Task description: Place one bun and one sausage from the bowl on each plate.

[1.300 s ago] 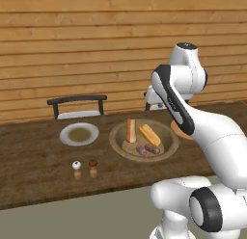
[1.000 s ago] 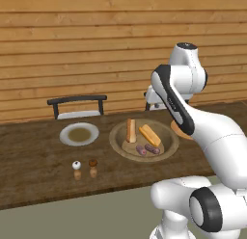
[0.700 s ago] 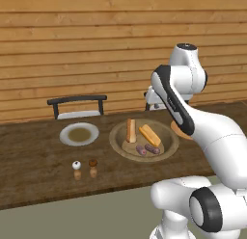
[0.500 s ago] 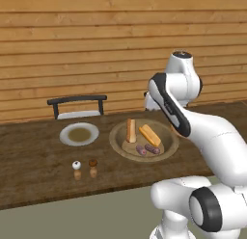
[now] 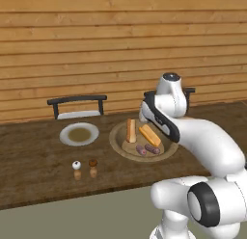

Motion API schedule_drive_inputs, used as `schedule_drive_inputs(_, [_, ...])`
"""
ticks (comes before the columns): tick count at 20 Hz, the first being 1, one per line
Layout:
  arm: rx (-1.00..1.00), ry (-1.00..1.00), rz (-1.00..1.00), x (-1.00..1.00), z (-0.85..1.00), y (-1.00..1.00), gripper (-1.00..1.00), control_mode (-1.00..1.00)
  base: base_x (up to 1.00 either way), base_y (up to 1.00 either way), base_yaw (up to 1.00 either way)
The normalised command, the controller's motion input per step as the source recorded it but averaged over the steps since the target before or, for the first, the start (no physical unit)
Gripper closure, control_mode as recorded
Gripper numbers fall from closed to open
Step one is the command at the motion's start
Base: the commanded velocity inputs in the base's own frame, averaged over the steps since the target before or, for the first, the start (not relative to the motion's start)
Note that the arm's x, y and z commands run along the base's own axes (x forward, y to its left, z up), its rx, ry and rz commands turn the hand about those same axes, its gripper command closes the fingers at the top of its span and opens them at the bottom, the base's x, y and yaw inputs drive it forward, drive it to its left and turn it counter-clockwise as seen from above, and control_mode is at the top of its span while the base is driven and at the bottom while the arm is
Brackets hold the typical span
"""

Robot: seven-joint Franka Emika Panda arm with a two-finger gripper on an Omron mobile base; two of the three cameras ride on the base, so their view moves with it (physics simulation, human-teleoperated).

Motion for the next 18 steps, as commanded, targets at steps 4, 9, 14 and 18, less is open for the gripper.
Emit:
schedule_drive_inputs(4, [0.00, -0.05, 0.00, 0.19, -0.53, -0.22, -1.00, -1.00, 0.00, 0.00, 0.00])
schedule_drive_inputs(9, [0.00, -0.08, 0.00, 0.28, -0.59, -0.23, -1.00, -1.00, 0.00, 0.00, 0.00])
schedule_drive_inputs(14, [0.05, -0.01, 0.00, 0.35, -0.45, -0.18, -1.00, -1.00, 0.00, 0.00, 0.00])
schedule_drive_inputs(18, [0.02, 0.00, 0.00, 0.08, -0.13, 0.01, -1.00, -1.00, 0.00, 0.00, 0.00])
